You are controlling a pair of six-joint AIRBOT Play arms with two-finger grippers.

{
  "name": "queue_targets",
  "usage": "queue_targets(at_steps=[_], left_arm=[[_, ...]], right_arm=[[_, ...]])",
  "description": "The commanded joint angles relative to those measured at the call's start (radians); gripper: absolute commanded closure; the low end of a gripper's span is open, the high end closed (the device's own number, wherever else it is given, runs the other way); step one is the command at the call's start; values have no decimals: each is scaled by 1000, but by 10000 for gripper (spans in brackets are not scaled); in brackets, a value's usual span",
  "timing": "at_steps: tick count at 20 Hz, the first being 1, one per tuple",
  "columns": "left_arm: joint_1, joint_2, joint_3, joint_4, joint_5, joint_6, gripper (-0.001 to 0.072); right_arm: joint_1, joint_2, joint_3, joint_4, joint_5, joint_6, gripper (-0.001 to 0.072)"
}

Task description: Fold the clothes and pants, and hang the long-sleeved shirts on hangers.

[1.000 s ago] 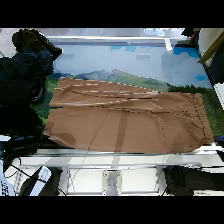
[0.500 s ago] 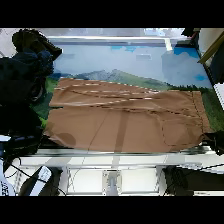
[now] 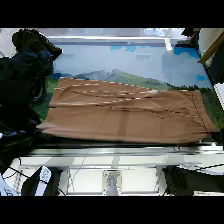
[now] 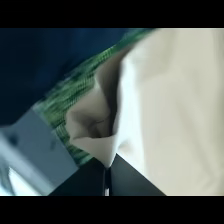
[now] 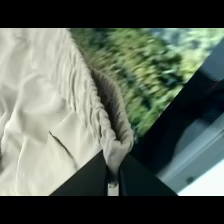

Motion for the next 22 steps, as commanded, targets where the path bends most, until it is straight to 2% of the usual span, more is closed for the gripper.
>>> queue_targets(at_steps=[1, 3, 7, 9, 11, 13, 15, 17, 19, 20, 22], left_arm=[[1, 107, 102, 10, 2, 3, 692], [1, 160, 151, 30, -46, 3, 692], [1, 242, 234, 146, -91, 26, 693], [1, 237, 305, 219, -110, 27, 693], [-2, 192, 379, 232, -141, 67, 694], [-43, 105, 452, 230, -125, 79, 695], [-155, -39, 538, 231, -85, 82, 695], [-317, -217, 638, 247, -4, 77, 695], [-462, -402, 759, 301, 110, 2, 695], [-528, -500, 837, 360, 135, -42, 695], [-624, -678, 999, 496, 119, -107, 695]], right_arm=[[1, 77, 97, -154, 117, 38, 673], [1, 136, 137, -183, 166, 34, 673], [1, 255, 165, -190, 159, 95, 672], [1, 290, 199, -198, 161, 134, 673], [2, 304, 253, -192, 182, 177, 673], [4, 311, 295, -98, 191, 199, 673], [67, 309, 304, -7, 137, 200, 674], [210, 292, 304, -88, 36, 274, 674], [328, 257, 304, -214, -21, 394, 674], [369, 230, 304, -254, -43, 457, 674], [420, 175, 304, -254, -87, 515, 674]])
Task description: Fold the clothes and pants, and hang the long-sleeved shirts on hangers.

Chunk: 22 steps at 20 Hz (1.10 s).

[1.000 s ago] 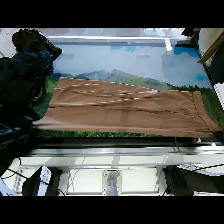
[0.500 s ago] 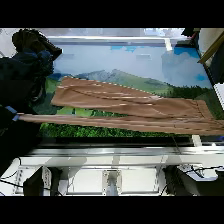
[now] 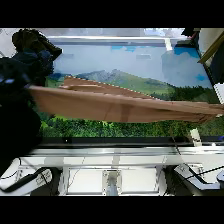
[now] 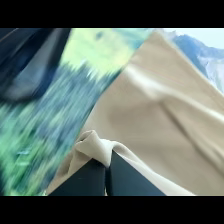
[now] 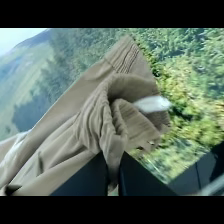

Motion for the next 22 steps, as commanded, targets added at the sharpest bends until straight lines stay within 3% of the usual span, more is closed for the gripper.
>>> queue_targets(at_steps=[1, 7, 14, 17, 18, 19, 20, 21, 22], left_arm=[[-193, -314, 266, 208, 37, -137, 695], [-278, -633, 545, 269, 37, -184, 695], [-259, -701, 549, 269, 106, -248, 695], [-260, -702, 549, 269, 130, -260, 693], [-264, -702, 549, 269, 133, -260, 647], [-269, -702, 549, 269, 139, -253, 414], [-272, -701, 549, 268, 146, -252, 70], [-275, -700, 549, 265, 148, -253, 4], [-276, -696, 550, 260, 147, -253, 4]], right_arm=[[129, -82, 4, -62, -108, 148, 674], [212, -214, 4, -64, -231, 195, 673], [215, -260, 4, -61, -418, 275, 673], [216, -273, 3, -63, -425, 277, 672], [219, -279, 3, -63, -411, 251, 580], [222, -285, 3, -64, -397, 221, 355], [222, -287, 3, -62, -393, 222, 296], [222, -286, 4, -62, -390, 222, 296], [219, -285, 4, -62, -386, 222, 296]])
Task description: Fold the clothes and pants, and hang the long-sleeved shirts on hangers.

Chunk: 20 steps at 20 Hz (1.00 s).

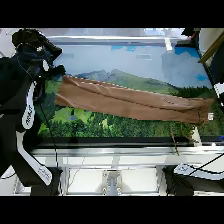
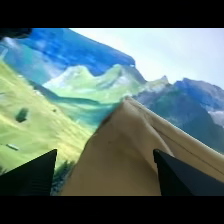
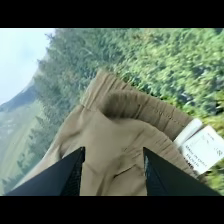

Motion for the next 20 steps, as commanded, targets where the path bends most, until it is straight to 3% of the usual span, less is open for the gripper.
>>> queue_targets(at_steps=[1, 6, 9, 12, 16, 20], left_arm=[[-4, 14, 2, -16, 14, 0, 4], [-7, 160, 2, -18, 15, 0, 5], [-30, 276, 2, -18, 30, 2, 5], [-63, 364, 2, -18, 37, 76, 4], [-96, 418, 2, -18, 39, 81, 4], [-125, 418, 2, -37, 39, 78, 6]], right_arm=[[0, -3, 5, -1, 17, -16, 296], [-40, -3, 104, -64, 183, -107, 289], [-132, -59, 106, 53, 284, -254, 284], [-235, -193, 110, 112, 393, -310, 80], [-311, -341, 112, 242, 423, -433, 79], [-276, -481, 193, 279, 505, -478, 79]])
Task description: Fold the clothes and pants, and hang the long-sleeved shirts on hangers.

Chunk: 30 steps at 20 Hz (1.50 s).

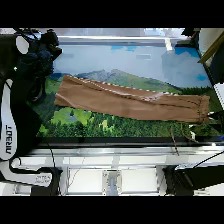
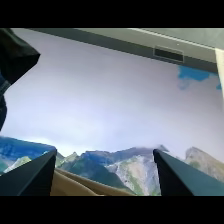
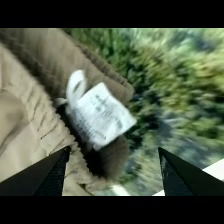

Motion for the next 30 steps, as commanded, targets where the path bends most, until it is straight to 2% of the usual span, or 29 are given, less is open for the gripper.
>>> queue_targets(at_steps=[1, 8, 9, 10, 11, 12, 13, 16, 18, 22, 25, 27, 30], left_arm=[[-25, 12, 0, -10, 3, 6, 6], [-32, 12, 0, -10, -2, -29, 27], [-32, 12, 0, -10, -5, -29, 26], [-32, 11, 0, -10, -12, -29, 26], [-34, 7, 0, -10, -21, -29, 28], [-37, 1, 0, -10, -35, -28, 94], [-41, -8, 0, -10, -54, -28, 235], [-67, -43, 0, -14, -85, -28, 695], [-105, -70, 0, -51, -83, -27, 691], [-273, -164, 0, -146, -79, 121, 692], [-441, -286, 0, -223, -45, 164, 692], [-543, -381, 2, -311, -30, 184, 692], [-664, -505, 29, -493, 40, 271, 692]], right_arm=[[24, -116, 69, 67, 100, -74, 79], [164, -133, 109, 69, 63, -83, 100], [178, -136, 109, 69, 62, -81, 122], [189, -137, 109, 69, 61, -80, 198], [198, -136, 109, 72, 60, -81, 321], [202, -136, 109, 76, 55, -72, 497], [202, -135, 109, 80, 58, -69, 654], [195, -116, 109, 73, 103, -66, 672], [175, -85, 109, 69, 145, -66, 672], [136, 25, 109, 69, 203, -43, 672], [137, 128, 109, 79, 237, -43, 672], [154, 199, 109, 112, 269, -43, 672], [227, 306, 109, 136, 307, -26, 672]])
